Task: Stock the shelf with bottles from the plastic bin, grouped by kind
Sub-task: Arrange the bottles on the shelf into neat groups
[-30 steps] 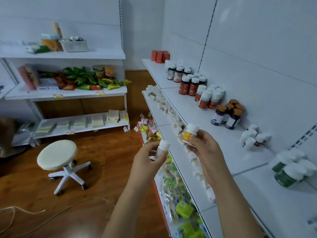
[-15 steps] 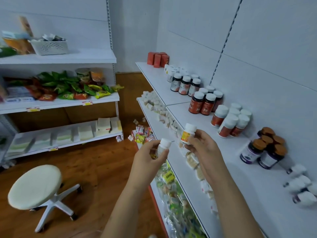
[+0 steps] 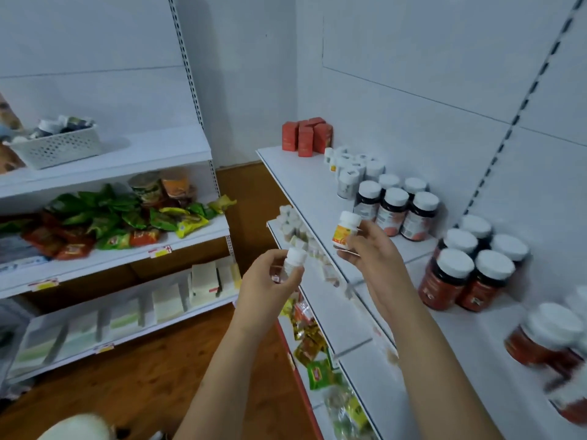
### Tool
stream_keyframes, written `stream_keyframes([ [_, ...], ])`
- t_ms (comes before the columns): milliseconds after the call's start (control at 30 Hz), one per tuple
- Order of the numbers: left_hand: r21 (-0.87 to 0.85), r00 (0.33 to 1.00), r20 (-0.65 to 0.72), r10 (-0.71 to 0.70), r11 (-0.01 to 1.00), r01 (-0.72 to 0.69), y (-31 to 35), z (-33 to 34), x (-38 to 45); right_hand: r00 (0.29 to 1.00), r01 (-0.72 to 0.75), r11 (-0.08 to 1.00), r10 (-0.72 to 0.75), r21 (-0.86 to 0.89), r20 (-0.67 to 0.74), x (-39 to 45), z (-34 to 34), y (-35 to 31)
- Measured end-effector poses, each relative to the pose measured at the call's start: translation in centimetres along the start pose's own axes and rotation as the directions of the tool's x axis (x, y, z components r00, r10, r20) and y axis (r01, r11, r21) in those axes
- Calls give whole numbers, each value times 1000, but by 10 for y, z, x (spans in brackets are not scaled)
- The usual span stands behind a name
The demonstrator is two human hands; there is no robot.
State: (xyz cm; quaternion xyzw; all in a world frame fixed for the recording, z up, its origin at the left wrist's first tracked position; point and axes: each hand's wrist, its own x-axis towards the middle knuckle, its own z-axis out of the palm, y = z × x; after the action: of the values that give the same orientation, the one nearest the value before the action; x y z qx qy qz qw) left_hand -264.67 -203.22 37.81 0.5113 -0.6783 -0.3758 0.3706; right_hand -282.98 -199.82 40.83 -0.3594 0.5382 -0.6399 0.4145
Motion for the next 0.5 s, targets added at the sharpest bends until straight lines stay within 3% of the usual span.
stream_keyframes([
  [233,-41,999,17,-47,998,47,-30,-5,108,999,-35,999,36,27,-13,122,45,8],
  [500,-110,990,135,-40,992,55,-58,14,250,996,-37,999,36,-13,-77,232,59,23],
])
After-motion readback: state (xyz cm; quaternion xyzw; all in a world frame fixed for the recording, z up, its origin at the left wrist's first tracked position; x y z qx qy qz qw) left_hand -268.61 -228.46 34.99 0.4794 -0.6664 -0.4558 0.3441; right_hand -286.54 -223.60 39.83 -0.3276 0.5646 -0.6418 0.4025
